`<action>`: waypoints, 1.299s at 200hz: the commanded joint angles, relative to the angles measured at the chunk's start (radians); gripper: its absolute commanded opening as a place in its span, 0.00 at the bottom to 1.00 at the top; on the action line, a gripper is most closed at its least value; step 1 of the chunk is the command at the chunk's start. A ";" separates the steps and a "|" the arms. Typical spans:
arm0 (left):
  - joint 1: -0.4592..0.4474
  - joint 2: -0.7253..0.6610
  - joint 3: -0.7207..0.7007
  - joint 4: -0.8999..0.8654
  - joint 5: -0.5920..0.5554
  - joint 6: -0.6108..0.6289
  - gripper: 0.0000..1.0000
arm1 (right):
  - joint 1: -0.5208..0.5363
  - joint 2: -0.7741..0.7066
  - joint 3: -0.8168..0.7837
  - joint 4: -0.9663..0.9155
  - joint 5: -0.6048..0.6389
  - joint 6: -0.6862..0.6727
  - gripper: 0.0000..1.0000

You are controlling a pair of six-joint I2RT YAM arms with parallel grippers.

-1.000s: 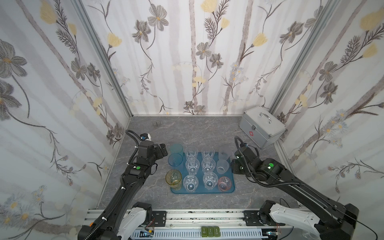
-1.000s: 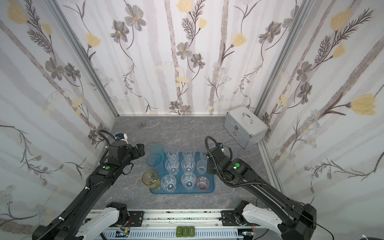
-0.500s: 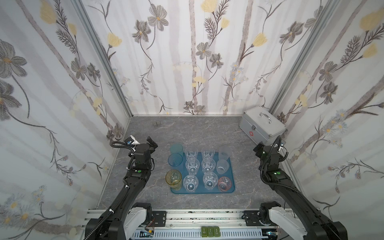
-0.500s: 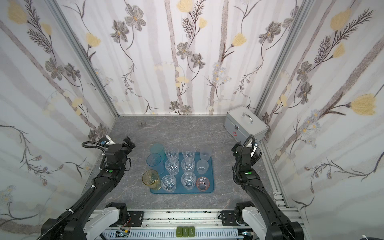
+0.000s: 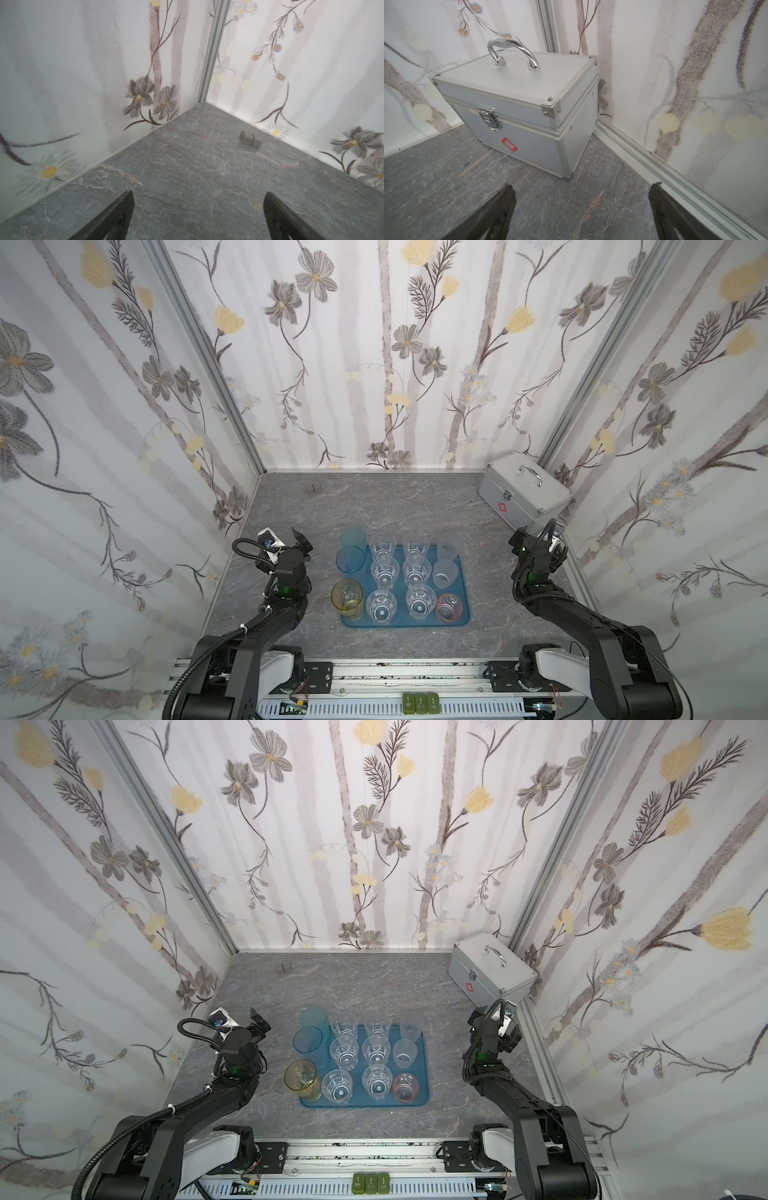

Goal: Place the glasses into the tray
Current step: Reset both arms

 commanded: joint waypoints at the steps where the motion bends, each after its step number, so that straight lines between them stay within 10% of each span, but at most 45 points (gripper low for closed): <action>1: 0.014 0.066 -0.014 0.225 0.103 0.065 1.00 | -0.015 -0.006 -0.028 0.210 -0.100 -0.063 1.00; 103: 0.086 0.425 -0.050 0.616 0.364 0.126 1.00 | -0.091 0.051 -0.122 0.511 -0.313 -0.107 1.00; 260: 0.071 0.413 -0.036 0.575 0.329 0.132 1.00 | -0.036 0.161 -0.155 0.695 -0.363 -0.203 1.00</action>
